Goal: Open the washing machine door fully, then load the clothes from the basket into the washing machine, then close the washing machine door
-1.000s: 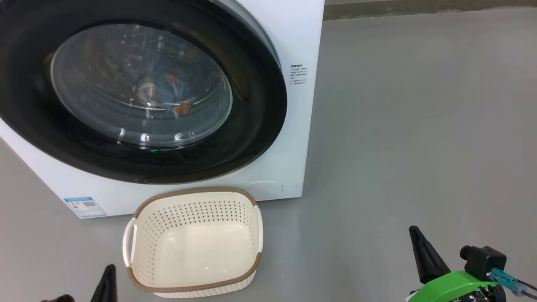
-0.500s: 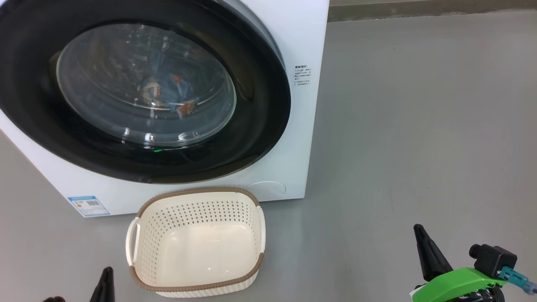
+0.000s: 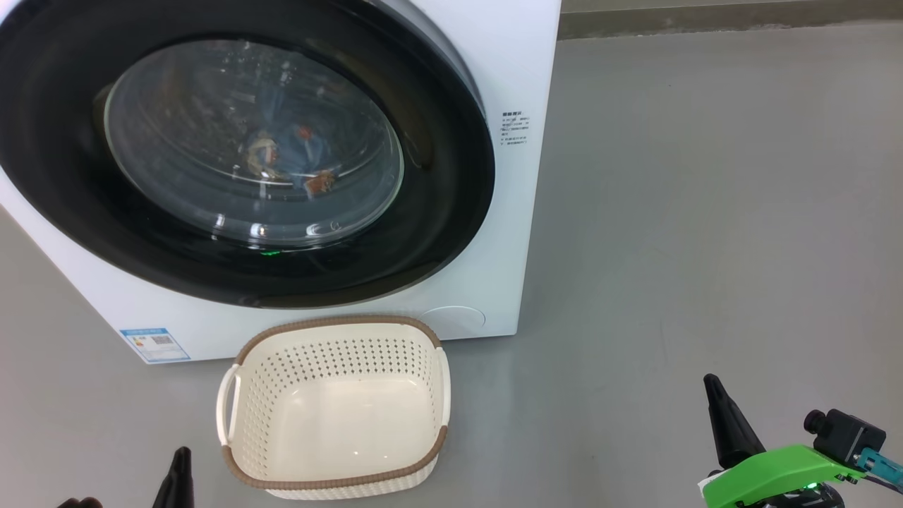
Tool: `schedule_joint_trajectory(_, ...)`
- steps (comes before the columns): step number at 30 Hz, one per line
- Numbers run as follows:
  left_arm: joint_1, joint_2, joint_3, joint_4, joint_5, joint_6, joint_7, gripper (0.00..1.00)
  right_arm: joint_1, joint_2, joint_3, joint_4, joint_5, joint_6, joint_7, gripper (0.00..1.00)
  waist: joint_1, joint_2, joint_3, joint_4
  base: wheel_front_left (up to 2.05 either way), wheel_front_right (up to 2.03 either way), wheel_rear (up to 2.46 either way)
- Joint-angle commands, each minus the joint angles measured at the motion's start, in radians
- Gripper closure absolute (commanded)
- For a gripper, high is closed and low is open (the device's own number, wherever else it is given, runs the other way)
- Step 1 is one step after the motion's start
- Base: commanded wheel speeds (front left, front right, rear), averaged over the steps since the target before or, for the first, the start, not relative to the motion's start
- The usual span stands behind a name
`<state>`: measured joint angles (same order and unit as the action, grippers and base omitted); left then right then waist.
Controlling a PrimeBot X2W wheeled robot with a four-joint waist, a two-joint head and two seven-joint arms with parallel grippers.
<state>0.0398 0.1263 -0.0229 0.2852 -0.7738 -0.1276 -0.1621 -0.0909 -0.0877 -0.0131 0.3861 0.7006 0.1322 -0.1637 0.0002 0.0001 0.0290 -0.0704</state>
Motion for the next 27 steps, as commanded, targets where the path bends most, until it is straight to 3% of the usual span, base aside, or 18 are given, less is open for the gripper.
schedule_joint_trajectory(1,-0.042,0.011,0.022,-0.024,-0.030,0.001,0.010,1.00,-0.023,-0.002,-0.003,-0.032,0.038,0.000,0.010,1.00,-0.0001,-0.0001,-0.001,0.002,0.00,0.00,0.00)
schedule_joint_trajectory(27,-0.073,-0.013,0.054,-0.027,-0.252,0.001,0.083,1.00,-0.024,0.009,-0.030,-0.060,0.278,-0.001,0.084,1.00,-0.0001,-0.0001,-0.009,0.021,0.00,0.00,0.00)
